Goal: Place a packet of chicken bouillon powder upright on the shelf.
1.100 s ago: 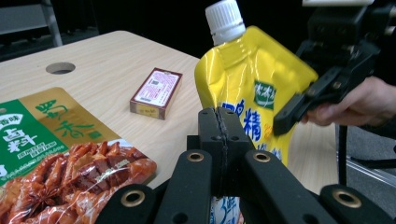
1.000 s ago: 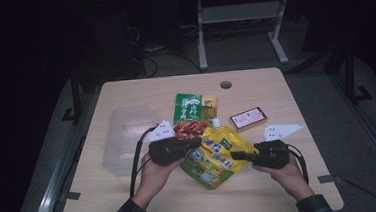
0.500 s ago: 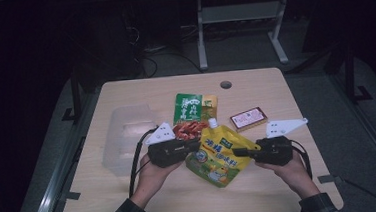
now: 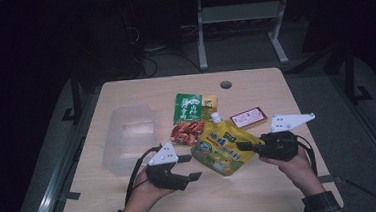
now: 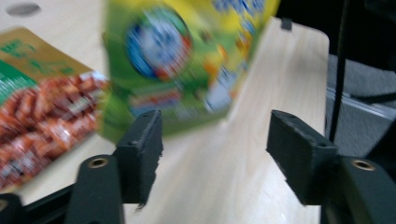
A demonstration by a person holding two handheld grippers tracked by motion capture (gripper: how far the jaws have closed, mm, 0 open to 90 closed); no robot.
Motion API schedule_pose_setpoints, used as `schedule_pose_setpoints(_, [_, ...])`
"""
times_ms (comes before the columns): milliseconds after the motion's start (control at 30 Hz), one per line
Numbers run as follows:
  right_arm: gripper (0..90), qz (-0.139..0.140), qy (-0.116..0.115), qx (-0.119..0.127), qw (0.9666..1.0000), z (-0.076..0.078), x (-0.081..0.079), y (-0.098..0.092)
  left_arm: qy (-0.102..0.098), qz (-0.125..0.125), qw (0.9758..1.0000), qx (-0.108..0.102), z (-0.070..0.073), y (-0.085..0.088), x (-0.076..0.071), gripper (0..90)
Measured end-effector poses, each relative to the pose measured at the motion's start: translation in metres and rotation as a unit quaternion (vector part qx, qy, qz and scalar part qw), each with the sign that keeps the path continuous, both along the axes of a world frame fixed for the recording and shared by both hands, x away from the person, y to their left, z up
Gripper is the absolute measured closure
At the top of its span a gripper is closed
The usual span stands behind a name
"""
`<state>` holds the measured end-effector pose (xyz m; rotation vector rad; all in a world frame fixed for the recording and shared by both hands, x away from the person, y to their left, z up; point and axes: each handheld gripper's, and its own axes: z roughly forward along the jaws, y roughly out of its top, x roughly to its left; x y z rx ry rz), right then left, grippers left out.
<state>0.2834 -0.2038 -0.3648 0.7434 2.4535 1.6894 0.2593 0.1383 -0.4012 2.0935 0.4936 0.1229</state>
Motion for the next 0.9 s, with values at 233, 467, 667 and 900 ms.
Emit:
schedule_pose_setpoints(233, [90.0, -0.006, 0.001, 0.001, 1.0000, 0.006, 0.007, 0.007, 0.009, -0.002, 0.9997, 0.022, -0.014, 0.008, -0.013, 23.1])
schedule_pose_setpoints(467, [90.0, -0.007, 0.004, -0.003, 1.0000, 0.009, 0.015, 0.021, 0.012, -0.010, 0.9987, 0.048, -0.026, 0.009, -0.022, 13.4])
schedule_pose_setpoints(667, [90.0, -0.002, 0.003, -0.002, 1.0000, 0.013, 0.019, 0.031, 0.010, -0.019, 0.9983, 0.054, -0.029, 0.007, -0.024, 13.2])
schedule_pose_setpoints(900, [90.0, 0.004, -0.002, -0.004, 1.0000, 0.021, 0.024, 0.044, 0.011, -0.025, 0.9980, 0.056, -0.032, 0.003, -0.025, 13.2])
